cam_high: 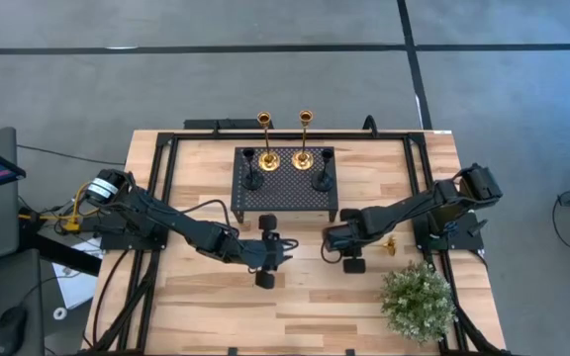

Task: Pick & Place candle stick holders
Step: Put the gold candle holder on the shelf

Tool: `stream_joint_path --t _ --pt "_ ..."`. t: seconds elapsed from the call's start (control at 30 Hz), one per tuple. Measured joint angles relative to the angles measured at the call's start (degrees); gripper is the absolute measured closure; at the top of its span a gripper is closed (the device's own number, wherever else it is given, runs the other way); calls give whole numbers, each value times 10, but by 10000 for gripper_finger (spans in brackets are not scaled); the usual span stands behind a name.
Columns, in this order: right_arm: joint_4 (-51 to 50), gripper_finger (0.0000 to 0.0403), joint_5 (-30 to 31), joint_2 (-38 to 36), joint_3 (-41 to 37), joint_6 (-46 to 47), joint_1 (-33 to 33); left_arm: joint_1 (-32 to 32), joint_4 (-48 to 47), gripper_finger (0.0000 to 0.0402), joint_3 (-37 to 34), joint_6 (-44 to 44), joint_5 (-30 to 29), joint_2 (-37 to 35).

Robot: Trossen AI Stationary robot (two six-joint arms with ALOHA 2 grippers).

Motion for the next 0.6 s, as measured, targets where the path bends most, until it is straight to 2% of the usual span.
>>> stream_joint_path --t 0.17,0.4,0.6 --pt "-2 309 -20 0 41 -3 1 0 -28 262 0 0 -68 -7" --pt "4 310 -29 -1 109 -35 7 -6 -57 262 0 -20 -74 -39" --pt "5 310 -100 -2 168 -30 11 -23 -61 262 0 -26 -74 -68"
